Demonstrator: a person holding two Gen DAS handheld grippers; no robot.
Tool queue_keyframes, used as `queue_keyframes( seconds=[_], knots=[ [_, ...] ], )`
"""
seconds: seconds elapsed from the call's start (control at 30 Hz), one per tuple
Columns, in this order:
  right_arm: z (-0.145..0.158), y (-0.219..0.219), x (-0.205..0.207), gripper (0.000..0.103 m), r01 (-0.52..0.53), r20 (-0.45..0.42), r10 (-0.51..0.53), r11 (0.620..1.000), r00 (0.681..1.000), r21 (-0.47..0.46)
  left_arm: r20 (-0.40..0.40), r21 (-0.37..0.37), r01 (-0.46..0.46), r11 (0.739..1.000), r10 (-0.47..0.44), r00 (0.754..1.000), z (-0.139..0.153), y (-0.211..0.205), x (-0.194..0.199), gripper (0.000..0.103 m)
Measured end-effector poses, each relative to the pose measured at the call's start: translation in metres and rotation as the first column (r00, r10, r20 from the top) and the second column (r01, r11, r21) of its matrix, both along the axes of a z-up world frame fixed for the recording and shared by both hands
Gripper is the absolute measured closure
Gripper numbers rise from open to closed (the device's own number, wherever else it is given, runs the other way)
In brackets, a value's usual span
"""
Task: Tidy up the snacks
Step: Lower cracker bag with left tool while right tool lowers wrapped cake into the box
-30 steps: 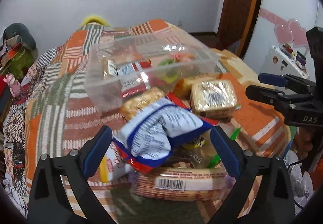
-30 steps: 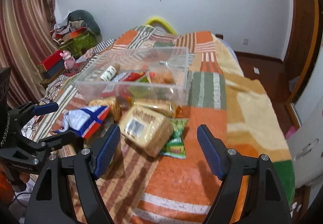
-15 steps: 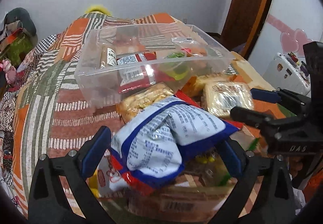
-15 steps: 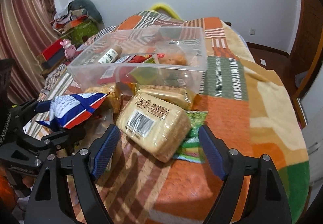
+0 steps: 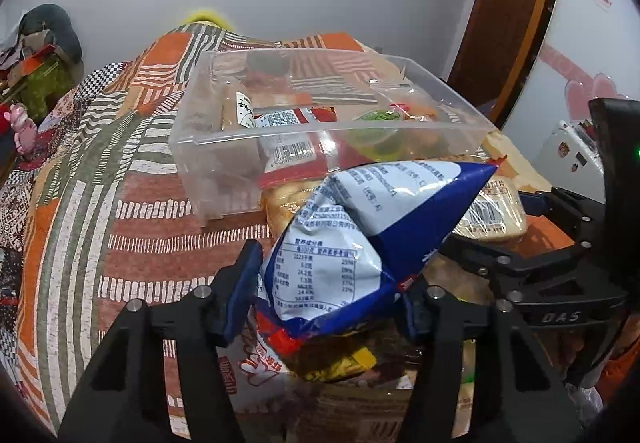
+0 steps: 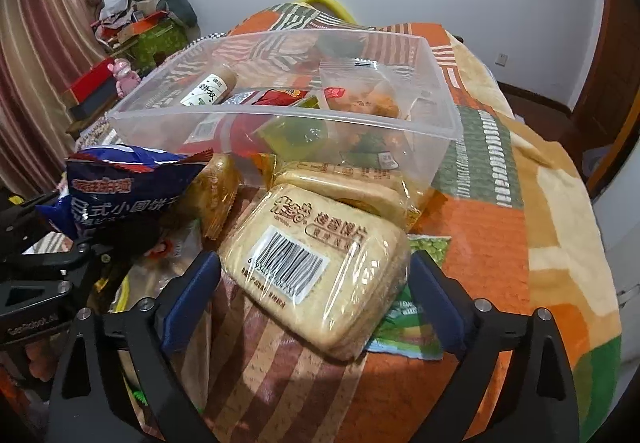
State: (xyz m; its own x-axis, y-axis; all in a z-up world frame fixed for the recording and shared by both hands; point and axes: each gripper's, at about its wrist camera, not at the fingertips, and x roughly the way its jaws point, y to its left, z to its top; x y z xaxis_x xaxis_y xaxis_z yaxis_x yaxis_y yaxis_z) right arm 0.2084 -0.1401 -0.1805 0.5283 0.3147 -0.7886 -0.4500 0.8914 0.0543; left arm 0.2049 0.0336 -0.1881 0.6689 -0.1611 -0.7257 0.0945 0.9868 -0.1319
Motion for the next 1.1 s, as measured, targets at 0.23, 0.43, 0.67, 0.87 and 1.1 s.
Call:
queue_keyframes(
  seconds=[0.23, 0.43, 0.67, 0.87, 1.1],
  knots=[
    [0.004, 0.000, -0.001, 0.013, 0.003, 0.017, -0.003, 1.000, 1.000, -0.009, 0.035, 0.008, -0.002, 1.000, 0.002, 0.999, 0.011, 0.003, -0.009, 0.056],
    [0.011, -0.006, -0.011, 0.013, -0.010, 0.031, 0.010, 1.000, 0.999, -0.005, 0.071, 0.006, -0.015, 1.000, 0.014, 0.997, 0.027, 0.008, -0.018, 0.056],
    [0.038, -0.018, -0.024, 0.013, -0.018, 0.087, 0.016, 1.000, 0.996, 0.021, 0.129, 0.004, -0.026, 1.000, 0.026, 0.991, 0.055, 0.012, -0.028, 0.056],
    [0.064, -0.027, -0.022, 0.013, -0.013, 0.143, 0.003, 0.998, 0.990, 0.065, 0.186, -0.006, -0.034, 0.999, 0.035, 0.982, 0.080, 0.014, -0.026, 0.056],
    [0.089, -0.021, -0.003, 0.013, -0.012, 0.197, -0.010, 0.994, 0.980, 0.110, 0.235, 0.007, -0.043, 0.999, 0.040, 0.971, 0.102, 0.013, -0.011, 0.056]
  ],
)
